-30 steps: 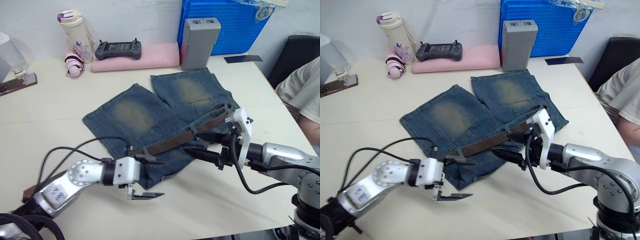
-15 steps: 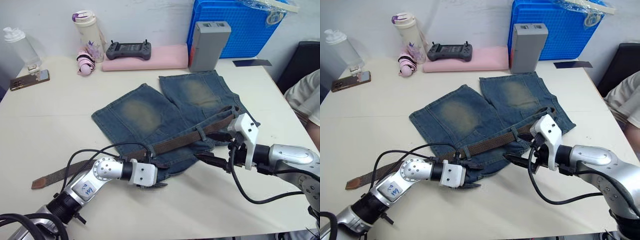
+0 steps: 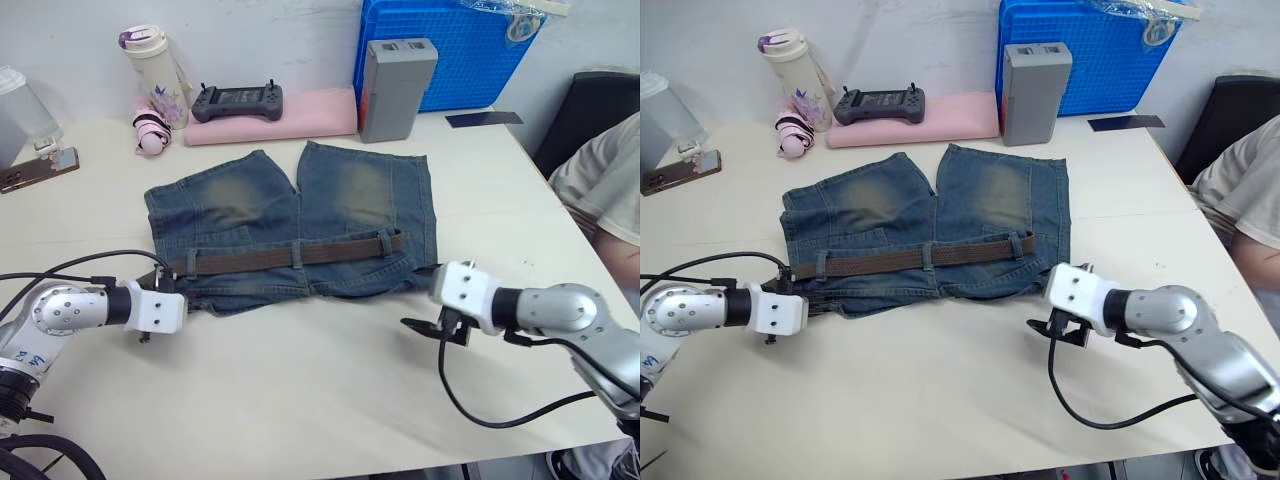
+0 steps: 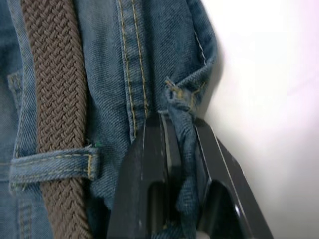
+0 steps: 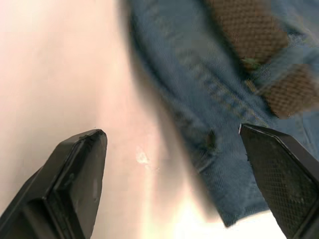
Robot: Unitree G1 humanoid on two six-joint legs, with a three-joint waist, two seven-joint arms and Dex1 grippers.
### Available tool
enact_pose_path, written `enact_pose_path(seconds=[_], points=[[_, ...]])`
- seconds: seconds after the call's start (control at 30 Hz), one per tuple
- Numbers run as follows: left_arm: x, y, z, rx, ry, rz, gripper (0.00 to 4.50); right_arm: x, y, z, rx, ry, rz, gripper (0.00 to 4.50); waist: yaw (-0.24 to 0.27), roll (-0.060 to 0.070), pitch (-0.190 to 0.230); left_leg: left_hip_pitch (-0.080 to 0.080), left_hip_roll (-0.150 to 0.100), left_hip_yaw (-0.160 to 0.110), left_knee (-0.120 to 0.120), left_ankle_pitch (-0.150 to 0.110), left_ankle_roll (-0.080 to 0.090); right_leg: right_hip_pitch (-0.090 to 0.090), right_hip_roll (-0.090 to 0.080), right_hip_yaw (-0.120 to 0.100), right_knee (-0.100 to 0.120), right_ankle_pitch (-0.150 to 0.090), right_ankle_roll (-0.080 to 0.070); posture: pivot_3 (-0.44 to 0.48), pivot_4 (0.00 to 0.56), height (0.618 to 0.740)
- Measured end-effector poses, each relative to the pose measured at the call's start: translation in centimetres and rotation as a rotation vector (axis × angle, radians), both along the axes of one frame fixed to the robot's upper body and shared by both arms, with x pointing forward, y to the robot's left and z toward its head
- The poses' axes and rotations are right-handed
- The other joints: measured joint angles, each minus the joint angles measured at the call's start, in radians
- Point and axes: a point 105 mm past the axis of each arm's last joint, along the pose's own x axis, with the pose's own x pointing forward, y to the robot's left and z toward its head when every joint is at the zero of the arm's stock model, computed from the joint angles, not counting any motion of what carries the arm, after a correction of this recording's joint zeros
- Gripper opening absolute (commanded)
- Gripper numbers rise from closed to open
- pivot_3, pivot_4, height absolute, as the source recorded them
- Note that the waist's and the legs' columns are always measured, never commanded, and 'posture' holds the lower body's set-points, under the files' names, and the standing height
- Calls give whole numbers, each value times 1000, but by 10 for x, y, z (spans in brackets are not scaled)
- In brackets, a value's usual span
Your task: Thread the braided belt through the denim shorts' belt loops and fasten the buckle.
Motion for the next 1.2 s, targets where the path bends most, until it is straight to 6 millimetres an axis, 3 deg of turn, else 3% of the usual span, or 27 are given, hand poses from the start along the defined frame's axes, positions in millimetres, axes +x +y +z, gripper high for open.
enact_pose_path(seconds=[0.2, 0.23, 0.3, 0.47, 0.53, 0.57, 0.8, 1.13, 1.2], points=[[2, 4, -1, -13, 0, -2, 94, 19, 23, -12, -73, -146, 105, 4500, -6, -2, -1, 2, 0, 0, 1, 1, -2, 1, 0, 0, 2, 0, 0, 0, 150, 728], [2, 4, -1, -11, -1, 0, 70, 26, 27, -12, -71, -161, 93, 4249, -9, -3, -2, 2, 0, 0, 2, 1, -2, 2, 0, 0, 3, 0, 0, 0, 150, 728], [3, 5, -4, -14, -7, 6, 62, 35, 27, -13, -80, -152, 68, 3623, -8, -3, -2, 3, 0, 0, 2, 2, -1, 2, 0, 0, 3, 1, 0, 0, 150, 728], [4, 7, -3, -18, -32, 6, 62, 28, 21, -23, -81, 8, 23, 1075, -5, -6, -4, 3, 0, -1, 2, 2, 0, 3, -1, 0, 2, 2, 0, 0, 150, 728], [5, 11, -2, -10, -49, 12, 62, 23, 19, -28, -76, 73, 6, 254, -4, -7, -4, 2, 0, -1, 2, 1, 0, 3, -1, 0, 1, 2, 0, 0, 150, 728], [7, 13, 0, 5, -66, 12, 62, 19, 17, -29, -59, 120, -14, 61, -4, -7, -4, 2, 0, -2, 2, 1, 0, 3, -1, -1, 1, 2, 0, 0, 150, 728], [7, 17, 1, -2, -107, 7, 62, 1, 18, -27, 46, 292, -58, 61, -3, -7, -4, -1, 0, -3, 1, -1, 1, 3, -1, -5, 0, 2, 0, 0, 150, 728], [5, 19, 3, -16, -110, 12, 62, 1, 22, -26, 100, 318, -93, 61, -6, -7, -4, -1, 0, -3, 1, -1, 1, 2, -1, -5, -2, 2, 0, 0, 150, 728], [4, 19, 4, -33, -107, 23, 1049, 1, 22, -23, 170, 367, -127, 764, -7, -6, -4, -2, 0, -3, 1, -1, 1, 2, -1, -5, -1, 2, 0, 0, 150, 728]])
